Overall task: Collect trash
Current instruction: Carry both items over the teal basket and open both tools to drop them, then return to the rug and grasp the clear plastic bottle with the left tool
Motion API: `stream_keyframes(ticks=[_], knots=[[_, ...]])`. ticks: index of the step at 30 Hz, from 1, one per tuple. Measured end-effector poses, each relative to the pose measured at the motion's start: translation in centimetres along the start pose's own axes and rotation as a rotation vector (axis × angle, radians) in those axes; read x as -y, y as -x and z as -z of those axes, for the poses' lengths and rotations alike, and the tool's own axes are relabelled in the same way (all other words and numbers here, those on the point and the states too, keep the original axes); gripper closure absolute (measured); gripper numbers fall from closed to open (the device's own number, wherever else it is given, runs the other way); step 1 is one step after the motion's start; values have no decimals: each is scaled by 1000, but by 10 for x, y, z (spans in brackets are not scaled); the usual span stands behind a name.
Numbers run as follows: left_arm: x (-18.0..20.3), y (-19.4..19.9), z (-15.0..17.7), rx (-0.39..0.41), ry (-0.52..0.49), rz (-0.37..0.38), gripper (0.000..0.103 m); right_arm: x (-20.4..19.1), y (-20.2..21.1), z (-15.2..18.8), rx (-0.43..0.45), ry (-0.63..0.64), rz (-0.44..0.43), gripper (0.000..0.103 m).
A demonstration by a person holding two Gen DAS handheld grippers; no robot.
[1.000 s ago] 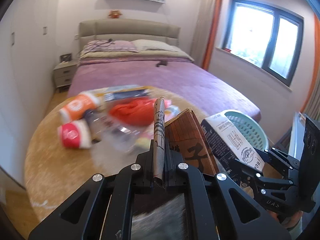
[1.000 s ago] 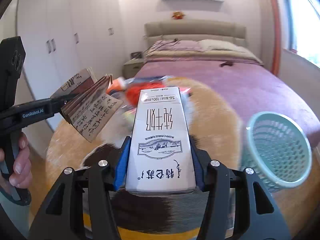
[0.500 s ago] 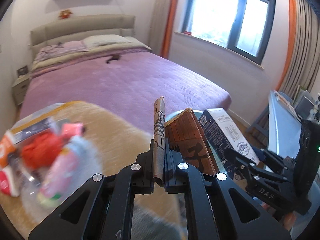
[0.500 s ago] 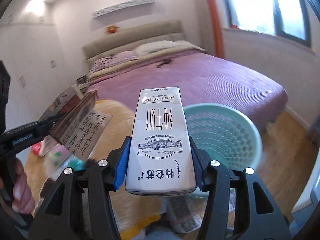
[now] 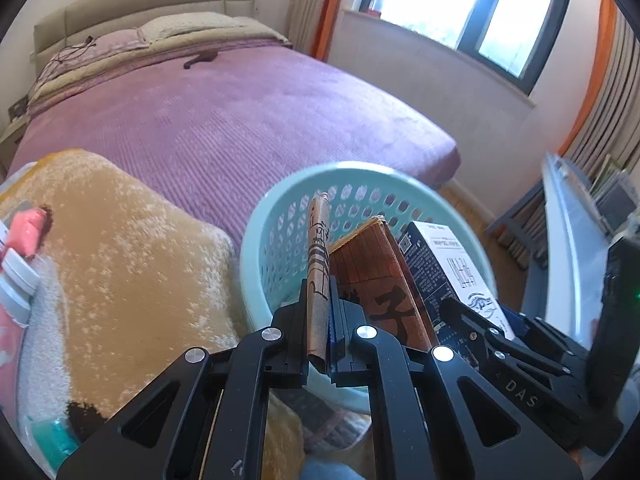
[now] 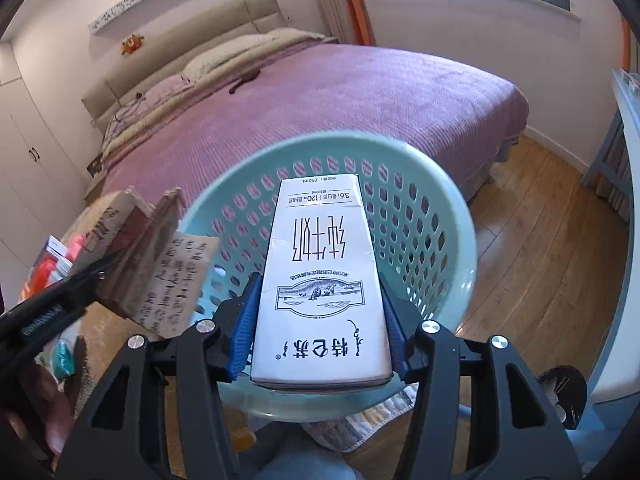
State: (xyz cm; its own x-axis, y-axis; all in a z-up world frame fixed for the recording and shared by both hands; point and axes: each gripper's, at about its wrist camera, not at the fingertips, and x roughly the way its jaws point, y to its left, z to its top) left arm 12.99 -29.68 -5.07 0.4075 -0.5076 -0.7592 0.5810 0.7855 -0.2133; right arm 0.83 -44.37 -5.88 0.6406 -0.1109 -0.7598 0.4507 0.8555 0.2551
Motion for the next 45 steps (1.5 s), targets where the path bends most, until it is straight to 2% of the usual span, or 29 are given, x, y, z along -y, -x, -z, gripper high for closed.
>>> stream_keyframes(ticks=[3,5,7,14,18,22,25,32,37,39,43,45], knots=[[4,-2,3,4,-9,-17,87,1,-6,2,-12,-14,3,51],[3,5,5,22,-10,-8,57,2,-7,1,-21,-22,-23,51],[1,21,7,57,-6,-2,50,2,-1,4,-12,-18,-25,51],[-5,86,13,173,-34,10,50,-24,36,3,67,51,-47,51],[-18,126,20,236,-26,2,50,-48,63,5,114,89,-93,51],[-43,171,34,306,-22,-70,50,-77,89,10,157,138,-138,50],[-73,196,46,328,4,-130,49,-107,102,15,178,192,-181,50],[-169,226,73,291,141,-292,48,-181,104,44,184,330,-288,49],[-238,231,87,231,358,-380,30,-235,81,66,110,402,-341,48],[-253,227,88,202,408,-372,27,-251,71,71,84,413,-355,48],[-277,206,83,132,513,-365,27,-272,58,70,45,410,-370,48],[-287,200,83,117,548,-389,27,-281,50,66,23,392,-378,48]])
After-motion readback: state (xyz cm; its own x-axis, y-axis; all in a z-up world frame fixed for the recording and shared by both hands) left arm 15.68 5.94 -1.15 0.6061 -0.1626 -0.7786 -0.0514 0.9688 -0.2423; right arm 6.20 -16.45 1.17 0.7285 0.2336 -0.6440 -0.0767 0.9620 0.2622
